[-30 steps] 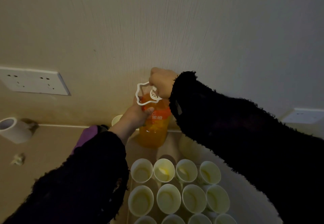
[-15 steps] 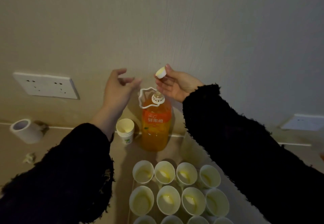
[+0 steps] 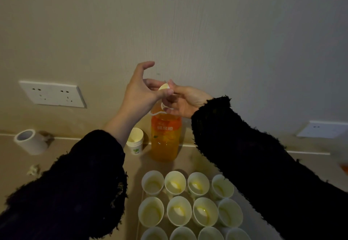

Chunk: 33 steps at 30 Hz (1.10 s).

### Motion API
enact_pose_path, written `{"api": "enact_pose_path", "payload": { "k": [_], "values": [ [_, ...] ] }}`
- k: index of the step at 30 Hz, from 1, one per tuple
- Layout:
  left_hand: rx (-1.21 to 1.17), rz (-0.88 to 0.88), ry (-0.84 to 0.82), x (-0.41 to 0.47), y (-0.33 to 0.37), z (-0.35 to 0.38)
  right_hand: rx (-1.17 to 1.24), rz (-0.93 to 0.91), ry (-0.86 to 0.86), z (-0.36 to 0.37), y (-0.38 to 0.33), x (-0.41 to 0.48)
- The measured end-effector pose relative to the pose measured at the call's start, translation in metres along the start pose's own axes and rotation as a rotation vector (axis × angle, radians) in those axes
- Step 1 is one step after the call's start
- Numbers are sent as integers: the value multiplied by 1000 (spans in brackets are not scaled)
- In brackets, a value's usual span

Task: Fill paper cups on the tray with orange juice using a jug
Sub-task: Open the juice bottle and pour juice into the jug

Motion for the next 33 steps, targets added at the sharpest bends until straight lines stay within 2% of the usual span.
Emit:
{"api": "enact_pose_path", "payload": {
  "k": [3, 5, 9, 15, 19, 27, 33],
  "values": [
    [27, -22, 57, 0, -12, -2, -249, -37, 113, -4, -1, 5],
    [32, -63, 174, 0, -29, -8, -279, -117, 247, -14, -7, 11],
    [94, -238, 385, -15, -96, -22, 187, -151, 396, -32, -16, 13],
    [354, -488, 168, -58, -197, -12, 174, -85, 415, -31, 12, 16],
    [497, -583, 7, -70, -240, -5, 83, -158, 414, -35, 20, 14],
    [942, -482, -97, -75, -289, 8, -76, -250, 413, -35, 22, 11],
    [972, -473, -121, -69, -310, -1, -132, -263, 404, -34, 28, 8]
  ]
}}
Point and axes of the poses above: each hand's wrist, its own x-axis towards the middle knuckle, its own z-axis out of the palm, y = z × x, the point moved 2 cm from there along x, towards the middle knuckle, and after that the axes turned 6 degrees about -z, right-handed, at the moved point
